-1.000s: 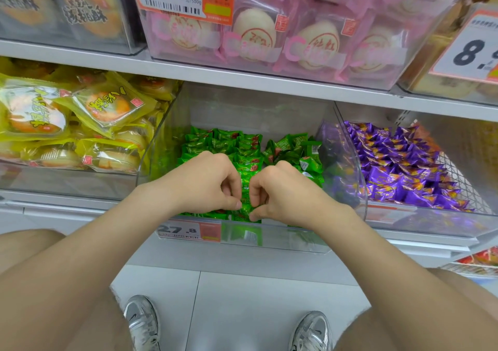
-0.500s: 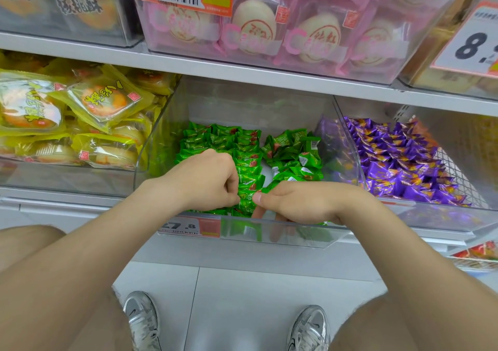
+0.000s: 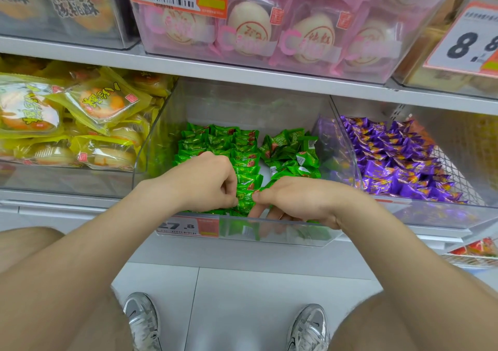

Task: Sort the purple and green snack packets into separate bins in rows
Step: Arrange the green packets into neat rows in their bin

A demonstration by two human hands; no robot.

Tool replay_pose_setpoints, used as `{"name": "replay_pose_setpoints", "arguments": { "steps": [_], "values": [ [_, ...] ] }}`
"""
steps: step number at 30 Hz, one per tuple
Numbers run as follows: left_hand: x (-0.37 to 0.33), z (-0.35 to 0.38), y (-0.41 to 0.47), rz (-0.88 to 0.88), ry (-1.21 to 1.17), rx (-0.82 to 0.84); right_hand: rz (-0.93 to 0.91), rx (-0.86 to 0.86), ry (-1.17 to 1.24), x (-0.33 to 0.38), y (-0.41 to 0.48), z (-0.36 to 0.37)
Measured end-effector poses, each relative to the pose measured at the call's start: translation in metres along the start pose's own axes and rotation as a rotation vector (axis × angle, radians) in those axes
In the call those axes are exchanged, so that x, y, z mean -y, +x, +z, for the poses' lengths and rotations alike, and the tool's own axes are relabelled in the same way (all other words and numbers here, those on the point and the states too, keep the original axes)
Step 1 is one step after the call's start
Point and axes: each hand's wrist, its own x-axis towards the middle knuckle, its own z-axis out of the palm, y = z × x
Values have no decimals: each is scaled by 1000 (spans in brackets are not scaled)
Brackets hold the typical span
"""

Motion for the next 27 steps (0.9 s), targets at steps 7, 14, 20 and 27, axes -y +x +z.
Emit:
{"name": "replay_pose_setpoints", "arguments": {
  "steps": [7, 14, 20, 27],
  "values": [
    [3, 0, 2, 17, 8, 15, -341, -107, -252, 5, -10, 4],
    [6, 1, 2, 31, -8, 21, -317, -10, -483, 6, -18, 15],
    [7, 3, 2, 30, -20, 7, -229, 66, -507, 6, -17, 11],
    [8, 3, 2, 21, -9, -10, -207, -4, -467, 4, -21, 2]
  ]
}}
